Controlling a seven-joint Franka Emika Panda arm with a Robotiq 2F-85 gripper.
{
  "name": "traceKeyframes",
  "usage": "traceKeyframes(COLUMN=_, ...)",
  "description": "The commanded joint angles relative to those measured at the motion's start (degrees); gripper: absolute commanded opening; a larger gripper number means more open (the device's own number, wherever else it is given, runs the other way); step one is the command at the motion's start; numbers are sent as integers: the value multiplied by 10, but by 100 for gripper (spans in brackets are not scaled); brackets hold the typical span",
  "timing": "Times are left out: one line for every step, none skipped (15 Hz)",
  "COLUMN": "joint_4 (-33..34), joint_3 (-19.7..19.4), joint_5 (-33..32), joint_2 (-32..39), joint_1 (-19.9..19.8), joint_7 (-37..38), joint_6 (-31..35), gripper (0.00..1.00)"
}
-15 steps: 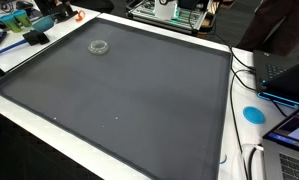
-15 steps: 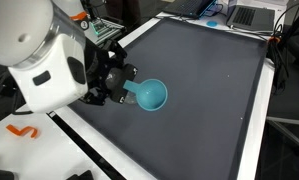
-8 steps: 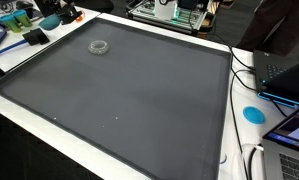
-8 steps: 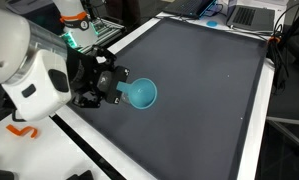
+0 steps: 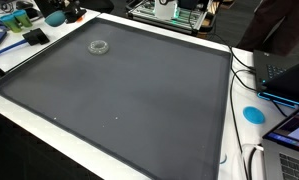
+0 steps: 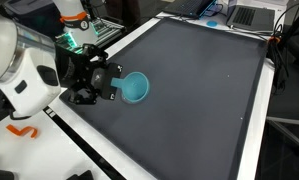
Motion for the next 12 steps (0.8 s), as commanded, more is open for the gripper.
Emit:
traceKeyframes(joint_4=-44, joint_3=-8, joint_5=23, joint_2=-32, joint_1=-1, joint_7=-40, joint_6=6, gripper=28)
traceKeyframes(joint_4=-49, joint_3=-10, joint_5=25, joint_2=-36, joint_1=-1, joint_7=-46, joint_6=8, gripper=28)
traceKeyframes(joint_4=-55, joint_3=-13, joint_5=28, joint_2=-40, joint_1=0, joint_7=-55, joint_6=9, gripper=28)
traceKeyframes(joint_4=-61, joint_3=-15, joint_5=31, joint_2=-43, joint_1=0, joint_7=-63, joint_6=9, gripper=28)
traceKeyframes(joint_4=-66, joint_3=-18, joint_5=35, joint_2=-46, joint_1=0, joint_7=-68, joint_6=9, gripper=28)
traceKeyframes(joint_4=-73, joint_3=-21, joint_5=38, joint_2=-50, joint_1=1, joint_7=-76, joint_6=10, gripper=28)
traceKeyframes(joint_4=-78, joint_3=-23, joint_5=41, joint_2=-53, joint_1=1, joint_7=-83, joint_6=9, gripper=28)
traceKeyframes(joint_4=-84, joint_3=-25, joint_5=43, joint_2=-56, joint_1=3, joint_7=-90, joint_6=11, gripper=28)
traceKeyframes(joint_4=-90, joint_3=-28, joint_5=44, joint_2=-59, joint_1=4, joint_7=-96, joint_6=13, gripper=28)
traceKeyframes(joint_4=-96, joint_3=-29, joint_5=45, joint_2=-62, joint_1=5, joint_7=-102, joint_6=15, gripper=28)
traceKeyframes(joint_4=-100, joint_3=-31, joint_5=46, joint_2=-65, joint_1=6, joint_7=-106, joint_6=15, gripper=28)
traceKeyframes(joint_4=-106, joint_3=-32, joint_5=47, joint_2=-68, joint_1=8, joint_7=-112, joint_6=16, gripper=28)
